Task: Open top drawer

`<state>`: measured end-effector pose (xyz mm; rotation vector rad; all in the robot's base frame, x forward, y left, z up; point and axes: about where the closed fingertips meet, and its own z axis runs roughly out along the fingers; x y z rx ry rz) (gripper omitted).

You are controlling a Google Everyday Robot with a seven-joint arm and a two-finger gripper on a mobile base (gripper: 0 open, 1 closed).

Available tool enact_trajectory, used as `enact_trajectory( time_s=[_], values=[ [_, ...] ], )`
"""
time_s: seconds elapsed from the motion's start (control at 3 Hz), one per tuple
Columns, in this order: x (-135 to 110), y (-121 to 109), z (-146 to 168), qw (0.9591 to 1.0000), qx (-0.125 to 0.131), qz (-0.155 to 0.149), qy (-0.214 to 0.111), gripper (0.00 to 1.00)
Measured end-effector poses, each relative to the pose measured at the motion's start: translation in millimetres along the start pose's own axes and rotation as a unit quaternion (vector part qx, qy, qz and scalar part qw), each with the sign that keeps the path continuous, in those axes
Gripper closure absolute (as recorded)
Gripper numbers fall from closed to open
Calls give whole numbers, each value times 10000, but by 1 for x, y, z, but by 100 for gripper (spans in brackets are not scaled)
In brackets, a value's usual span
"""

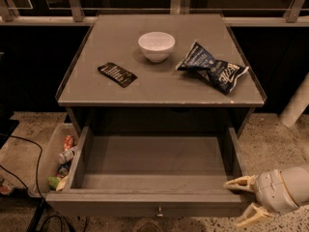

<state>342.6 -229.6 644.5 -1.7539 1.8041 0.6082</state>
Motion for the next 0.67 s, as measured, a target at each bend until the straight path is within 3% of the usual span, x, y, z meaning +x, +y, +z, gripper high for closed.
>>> enact_trajectory(
  time_s=[0.33,0.67],
  values=[
    [0,0,0,10000,0,0,0,0],
    [0,0,0,10000,-1,0,0,0]
  ],
)
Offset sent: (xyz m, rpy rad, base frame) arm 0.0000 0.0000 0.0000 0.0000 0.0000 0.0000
